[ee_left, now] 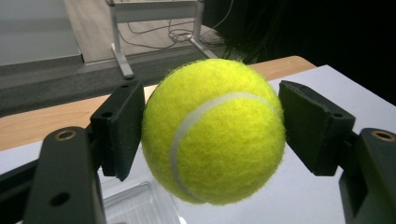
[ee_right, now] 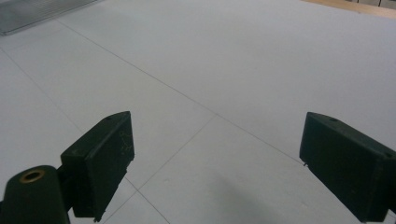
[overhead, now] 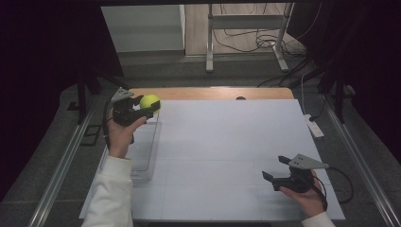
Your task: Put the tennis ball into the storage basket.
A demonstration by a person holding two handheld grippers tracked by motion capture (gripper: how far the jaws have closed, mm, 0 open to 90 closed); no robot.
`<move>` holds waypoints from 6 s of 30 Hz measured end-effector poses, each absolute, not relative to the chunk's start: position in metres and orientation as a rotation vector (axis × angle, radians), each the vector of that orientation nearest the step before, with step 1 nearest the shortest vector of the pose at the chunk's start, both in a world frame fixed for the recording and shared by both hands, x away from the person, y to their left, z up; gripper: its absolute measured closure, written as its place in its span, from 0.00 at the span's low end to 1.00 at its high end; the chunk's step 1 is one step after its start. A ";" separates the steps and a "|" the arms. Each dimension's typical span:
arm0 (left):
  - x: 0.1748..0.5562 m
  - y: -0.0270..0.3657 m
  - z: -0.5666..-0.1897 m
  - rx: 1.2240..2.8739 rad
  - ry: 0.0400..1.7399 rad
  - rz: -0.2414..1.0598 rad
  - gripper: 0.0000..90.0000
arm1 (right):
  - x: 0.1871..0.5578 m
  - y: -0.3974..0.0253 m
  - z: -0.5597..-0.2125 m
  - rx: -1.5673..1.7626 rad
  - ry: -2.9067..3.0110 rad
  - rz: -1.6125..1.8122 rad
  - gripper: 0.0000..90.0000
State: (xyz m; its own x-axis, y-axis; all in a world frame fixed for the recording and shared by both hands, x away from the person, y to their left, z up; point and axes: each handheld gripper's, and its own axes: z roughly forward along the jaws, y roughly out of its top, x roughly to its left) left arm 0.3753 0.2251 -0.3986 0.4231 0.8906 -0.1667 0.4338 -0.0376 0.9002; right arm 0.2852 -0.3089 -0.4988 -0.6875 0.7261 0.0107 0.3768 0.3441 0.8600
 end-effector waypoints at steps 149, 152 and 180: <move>0.423 0.294 -0.484 1.808 1.634 0.562 0.30 | 0.286 -0.308 -0.500 0.978 2.245 1.281 0.12; 0.423 0.294 -0.484 1.813 1.636 0.559 0.30 | 0.286 -0.308 -0.500 0.978 2.245 1.280 0.12; 0.431 0.277 -0.500 1.994 1.659 0.580 0.30 | 0.287 -0.308 -0.500 0.980 2.248 1.277 0.12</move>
State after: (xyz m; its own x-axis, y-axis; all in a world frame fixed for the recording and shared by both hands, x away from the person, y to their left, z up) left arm 0.4308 0.2772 -0.4999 0.1757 0.9843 0.0186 0.7813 -0.1509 0.6057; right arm 0.2870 -0.3084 -0.5003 -0.6872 0.7263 0.0168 0.3863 0.3457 0.8551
